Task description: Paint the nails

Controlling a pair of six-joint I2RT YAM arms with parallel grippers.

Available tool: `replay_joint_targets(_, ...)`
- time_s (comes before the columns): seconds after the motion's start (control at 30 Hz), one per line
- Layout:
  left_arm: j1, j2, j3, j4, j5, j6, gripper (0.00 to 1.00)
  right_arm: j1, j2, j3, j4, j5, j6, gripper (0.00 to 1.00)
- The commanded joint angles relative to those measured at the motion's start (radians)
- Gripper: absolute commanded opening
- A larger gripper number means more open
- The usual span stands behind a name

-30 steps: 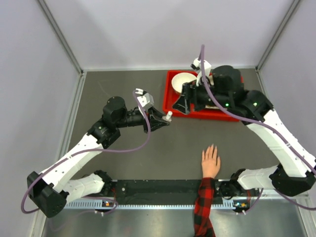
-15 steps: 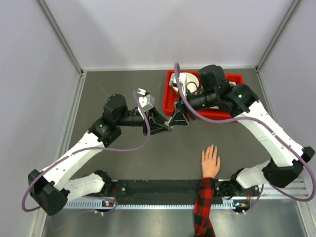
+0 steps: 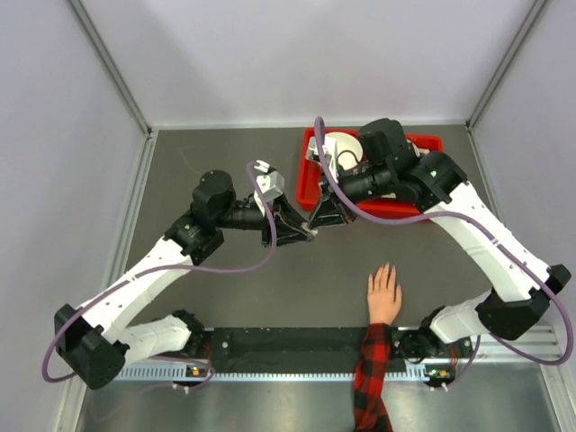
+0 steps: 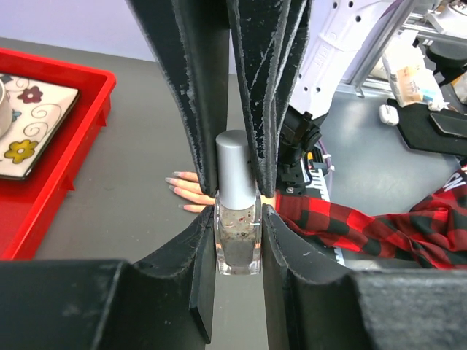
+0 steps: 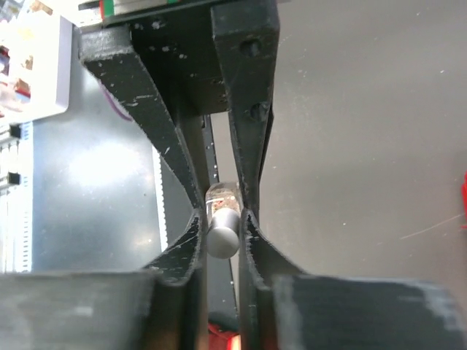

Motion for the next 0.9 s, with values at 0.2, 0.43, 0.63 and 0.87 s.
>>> replay_joint_targets(0.2,-0.004,-0.066,0.013,0.016,-0.304,0.078,0.00,0.040,-0.016,-0.014,0.135,0.262,0.312,0.00)
replay_joint_targets(0.43,-0.004,-0.085,-0.022,0.073,-0.398,0.078,0.00,0.147,-0.042,-0.085,0.247,0.506,0.503,0.00)
replay_joint_targets(0.63,-0.005,-0.106,-0.028,0.045,-0.421,0.073,0.36,0.147,-0.048,-0.068,0.221,0.519,0.463,0.00)
replay_joint_targets(0.87,-0.004,-0.169,-0.037,0.001,-0.478,0.075,0.88,0.147,-0.080,-0.080,0.200,0.572,0.432,0.00)
